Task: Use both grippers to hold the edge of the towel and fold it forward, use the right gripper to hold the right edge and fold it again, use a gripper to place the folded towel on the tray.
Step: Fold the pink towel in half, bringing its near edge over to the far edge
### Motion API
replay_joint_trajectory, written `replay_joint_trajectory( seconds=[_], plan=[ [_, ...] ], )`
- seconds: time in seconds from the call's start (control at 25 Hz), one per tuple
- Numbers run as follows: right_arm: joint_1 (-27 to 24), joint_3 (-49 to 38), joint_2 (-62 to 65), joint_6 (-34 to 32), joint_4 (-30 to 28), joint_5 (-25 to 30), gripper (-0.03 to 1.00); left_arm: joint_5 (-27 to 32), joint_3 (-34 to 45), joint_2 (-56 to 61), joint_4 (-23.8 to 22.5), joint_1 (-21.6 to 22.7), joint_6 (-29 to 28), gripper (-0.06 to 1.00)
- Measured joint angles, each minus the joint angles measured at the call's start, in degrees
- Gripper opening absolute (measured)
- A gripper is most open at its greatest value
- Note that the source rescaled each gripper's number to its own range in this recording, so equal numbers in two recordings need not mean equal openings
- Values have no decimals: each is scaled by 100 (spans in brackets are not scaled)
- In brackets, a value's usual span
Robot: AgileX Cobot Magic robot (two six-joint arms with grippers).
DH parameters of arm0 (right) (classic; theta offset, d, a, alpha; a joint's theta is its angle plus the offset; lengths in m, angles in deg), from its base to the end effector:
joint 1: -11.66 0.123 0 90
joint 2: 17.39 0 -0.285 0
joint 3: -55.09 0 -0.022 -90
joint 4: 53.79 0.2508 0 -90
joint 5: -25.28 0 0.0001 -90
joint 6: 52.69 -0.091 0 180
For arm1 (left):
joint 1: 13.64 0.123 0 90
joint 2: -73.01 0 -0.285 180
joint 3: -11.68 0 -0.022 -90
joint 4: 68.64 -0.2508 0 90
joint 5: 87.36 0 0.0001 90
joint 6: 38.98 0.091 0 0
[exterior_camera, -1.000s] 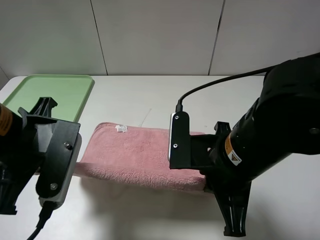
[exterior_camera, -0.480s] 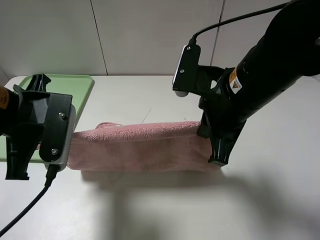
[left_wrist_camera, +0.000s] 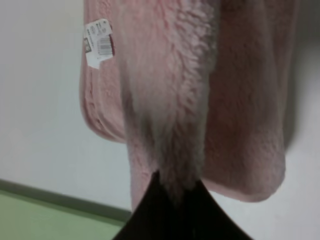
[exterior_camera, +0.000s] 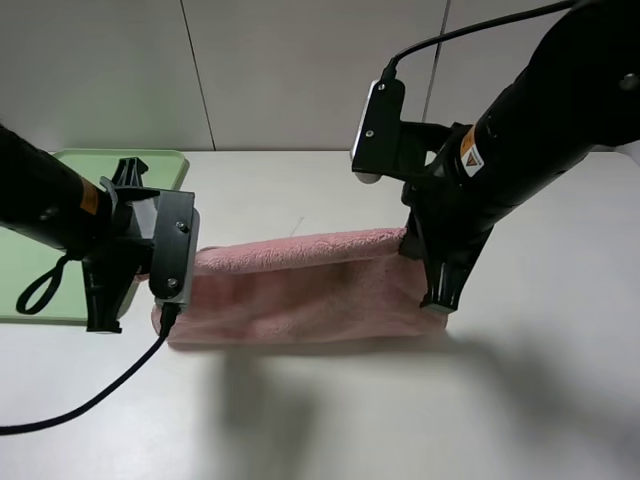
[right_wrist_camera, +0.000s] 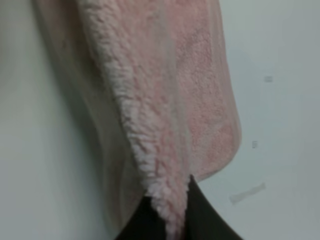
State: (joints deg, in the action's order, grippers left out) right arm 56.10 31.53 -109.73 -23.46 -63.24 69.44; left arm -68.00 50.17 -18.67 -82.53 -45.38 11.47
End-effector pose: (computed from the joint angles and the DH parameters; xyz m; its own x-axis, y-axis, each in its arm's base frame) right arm 0.2059 0.1873 0.2332 -0.1488 -0.9646 -0.2178 -0.9334 0.2098 -0.2911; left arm 0.2256 -0.1310 0.1851 0.1141 0.9792 -0.1680 0.8707 -0.0171 0.4915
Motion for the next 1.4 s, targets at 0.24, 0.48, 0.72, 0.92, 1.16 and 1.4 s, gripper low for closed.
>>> replay_joint_trajectory(
  seconds=[0.24, 0.48, 0.72, 0.92, 1.16, 1.4],
  plan=[
    [-20, 0, -430, 0, -143, -171, 0, -553, -10, -468, -88, 11, 5, 0],
    [-20, 0, -577, -6, -247, -334, 0, -1203, -12, -723, -98, 284, 0, 0],
    [-20, 0, -583, -22, -335, -431, 0, -1602, -12, -759, -98, 371, 0, 0],
    [-20, 0, -583, -22, -375, -462, 0, -1660, -12, -763, -98, 371, 0, 5],
    [-20, 0, -583, -52, -461, -624, 20, -1830, -12, -763, -101, 382, -6, 43],
    [-20, 0, -583, -773, -863, -625, 96, -2409, 106, -763, -101, 382, -502, 94]
  ],
)
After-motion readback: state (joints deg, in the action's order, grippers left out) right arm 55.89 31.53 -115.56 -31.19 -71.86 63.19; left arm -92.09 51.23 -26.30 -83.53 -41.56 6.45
